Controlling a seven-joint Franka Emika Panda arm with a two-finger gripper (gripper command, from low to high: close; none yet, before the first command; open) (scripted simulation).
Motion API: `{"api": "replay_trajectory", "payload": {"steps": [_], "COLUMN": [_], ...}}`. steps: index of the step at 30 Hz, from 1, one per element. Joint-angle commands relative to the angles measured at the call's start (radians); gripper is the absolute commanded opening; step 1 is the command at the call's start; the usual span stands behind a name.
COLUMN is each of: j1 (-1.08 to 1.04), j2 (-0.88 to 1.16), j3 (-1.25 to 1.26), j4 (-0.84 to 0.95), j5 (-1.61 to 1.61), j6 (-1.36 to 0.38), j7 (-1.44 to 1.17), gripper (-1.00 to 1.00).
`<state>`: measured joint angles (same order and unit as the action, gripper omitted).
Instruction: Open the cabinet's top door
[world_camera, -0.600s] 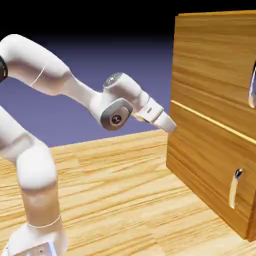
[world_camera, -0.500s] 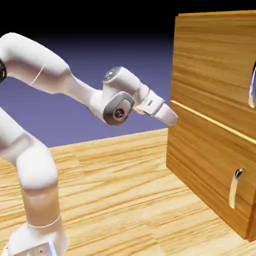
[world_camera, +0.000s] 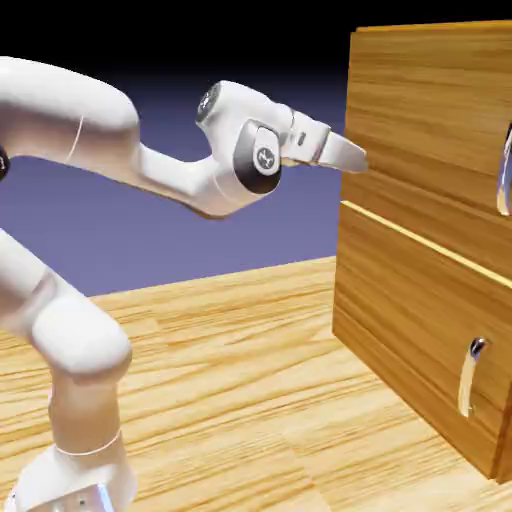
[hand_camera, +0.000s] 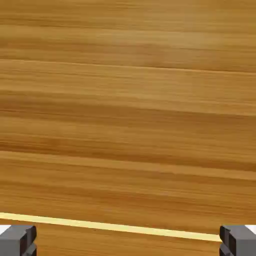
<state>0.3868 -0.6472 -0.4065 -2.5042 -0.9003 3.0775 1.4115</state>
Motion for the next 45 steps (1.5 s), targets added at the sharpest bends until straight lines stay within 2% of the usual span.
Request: {"api": "replay_trajectory", "payload": {"steps": [1,45], "j1": [0.018,0.815], "j2": [-0.004,-0.168], "j3": [-0.020,-0.884], "j4": [0.015,0.665], "j5": [-0.044,-1.957], "j6": [0.002,0.088], "j7": [0.032,1.458], "gripper": [0.00,0.00]}}
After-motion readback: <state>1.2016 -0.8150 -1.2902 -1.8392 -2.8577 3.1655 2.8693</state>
